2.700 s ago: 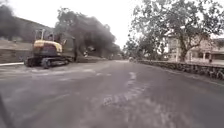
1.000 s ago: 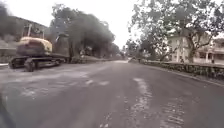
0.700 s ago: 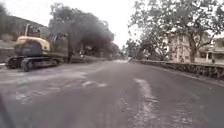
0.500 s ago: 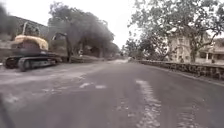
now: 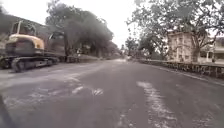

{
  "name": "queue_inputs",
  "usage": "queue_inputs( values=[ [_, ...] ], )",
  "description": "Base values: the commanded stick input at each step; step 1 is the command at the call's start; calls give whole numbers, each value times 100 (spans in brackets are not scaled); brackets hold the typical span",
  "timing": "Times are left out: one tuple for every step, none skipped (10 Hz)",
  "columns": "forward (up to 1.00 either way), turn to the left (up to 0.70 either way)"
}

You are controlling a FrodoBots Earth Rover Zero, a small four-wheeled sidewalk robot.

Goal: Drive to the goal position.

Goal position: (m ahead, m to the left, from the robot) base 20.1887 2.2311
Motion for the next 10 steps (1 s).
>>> queue_inputs(
  values=[
    [70, 0],
    [70, 0],
    [70, 0],
    [70, 0],
    [70, 0],
    [70, 0],
    [70, 0],
    [70, 0],
    [70, 0],
    [70, 0]
  ],
)
